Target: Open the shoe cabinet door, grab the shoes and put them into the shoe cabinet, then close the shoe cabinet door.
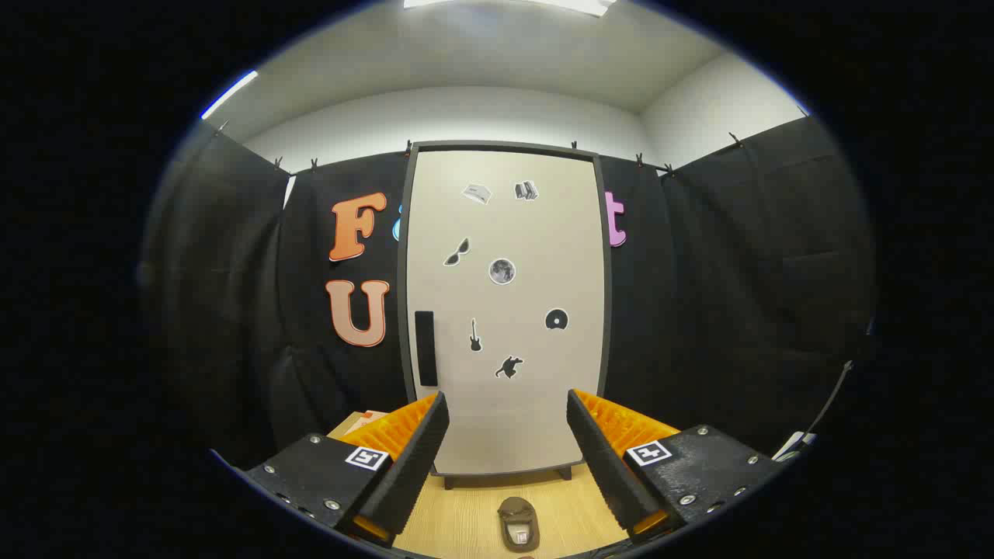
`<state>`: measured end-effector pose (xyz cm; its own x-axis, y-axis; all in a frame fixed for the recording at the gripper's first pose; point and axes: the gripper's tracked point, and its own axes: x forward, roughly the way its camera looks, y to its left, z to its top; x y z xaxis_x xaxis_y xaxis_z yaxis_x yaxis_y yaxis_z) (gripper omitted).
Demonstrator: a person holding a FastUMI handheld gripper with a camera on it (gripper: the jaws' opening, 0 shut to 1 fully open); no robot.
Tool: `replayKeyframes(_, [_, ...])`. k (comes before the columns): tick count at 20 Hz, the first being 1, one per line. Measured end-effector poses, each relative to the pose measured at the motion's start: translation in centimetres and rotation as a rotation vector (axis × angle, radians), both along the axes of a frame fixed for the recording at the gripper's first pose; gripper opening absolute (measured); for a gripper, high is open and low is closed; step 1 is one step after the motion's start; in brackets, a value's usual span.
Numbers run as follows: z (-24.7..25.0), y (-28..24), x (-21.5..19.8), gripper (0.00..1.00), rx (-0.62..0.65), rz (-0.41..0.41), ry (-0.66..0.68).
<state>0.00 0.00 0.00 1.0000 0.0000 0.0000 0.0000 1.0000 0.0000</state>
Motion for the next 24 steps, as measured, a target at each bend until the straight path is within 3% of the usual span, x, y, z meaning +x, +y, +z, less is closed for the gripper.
replayKeyframes(17, [-0.1, 0.4, 2.0, 0.96, 0.009, 0.015, 0.005])
replayKeyframes(24, [-1.7, 2.6, 4.5, 0.96, 0.005, 0.066, 0.034])
